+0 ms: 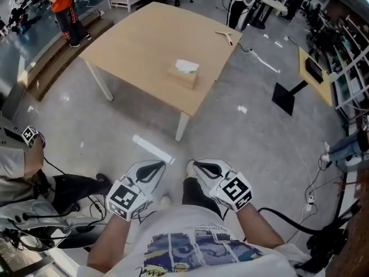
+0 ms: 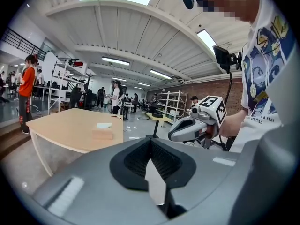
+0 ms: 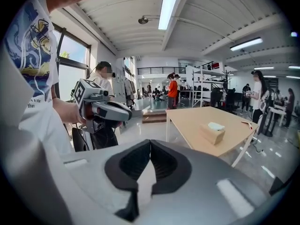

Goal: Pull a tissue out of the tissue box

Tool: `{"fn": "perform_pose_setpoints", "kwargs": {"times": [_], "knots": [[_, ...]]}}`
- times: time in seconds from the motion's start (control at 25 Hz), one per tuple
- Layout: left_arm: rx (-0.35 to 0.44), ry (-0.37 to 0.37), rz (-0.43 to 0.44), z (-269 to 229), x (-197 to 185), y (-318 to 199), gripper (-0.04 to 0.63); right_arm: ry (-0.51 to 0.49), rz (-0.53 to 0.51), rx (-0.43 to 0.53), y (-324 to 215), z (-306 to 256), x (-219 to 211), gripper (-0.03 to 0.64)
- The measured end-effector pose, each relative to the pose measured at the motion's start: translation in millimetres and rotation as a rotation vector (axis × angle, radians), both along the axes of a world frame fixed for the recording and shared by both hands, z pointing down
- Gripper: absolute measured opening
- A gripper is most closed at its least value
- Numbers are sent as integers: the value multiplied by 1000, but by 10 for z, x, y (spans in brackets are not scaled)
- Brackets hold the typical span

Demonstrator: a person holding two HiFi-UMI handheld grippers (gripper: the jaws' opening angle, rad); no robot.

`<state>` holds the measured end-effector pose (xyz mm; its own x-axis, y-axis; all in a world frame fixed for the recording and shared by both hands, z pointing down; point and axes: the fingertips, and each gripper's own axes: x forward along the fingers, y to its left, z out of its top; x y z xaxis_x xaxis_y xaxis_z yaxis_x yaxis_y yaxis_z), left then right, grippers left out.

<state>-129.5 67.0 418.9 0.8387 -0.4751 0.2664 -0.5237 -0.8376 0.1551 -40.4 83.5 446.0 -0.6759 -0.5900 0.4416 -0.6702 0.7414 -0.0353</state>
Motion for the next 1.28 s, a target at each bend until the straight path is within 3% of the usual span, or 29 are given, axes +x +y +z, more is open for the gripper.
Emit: {"fn": "perform_pose_setpoints", "kwargs": {"times": [0.28, 0.68, 1.04, 1.28], "knots": [[-1, -39, -65, 11, 267, -721, 3, -16, -71, 16, -885, -29, 318, 6], [12, -35, -171, -8, 895, -1804, 3, -12, -178, 5, -2052, 102, 950, 23], [-29, -55, -224, 89, 928, -2081, 3, -2, -149, -46, -2636, 420, 1223, 54], [-38, -47, -192, 74, 881, -2406, 3, 28, -84, -60, -3118, 505, 1262, 58]]}}
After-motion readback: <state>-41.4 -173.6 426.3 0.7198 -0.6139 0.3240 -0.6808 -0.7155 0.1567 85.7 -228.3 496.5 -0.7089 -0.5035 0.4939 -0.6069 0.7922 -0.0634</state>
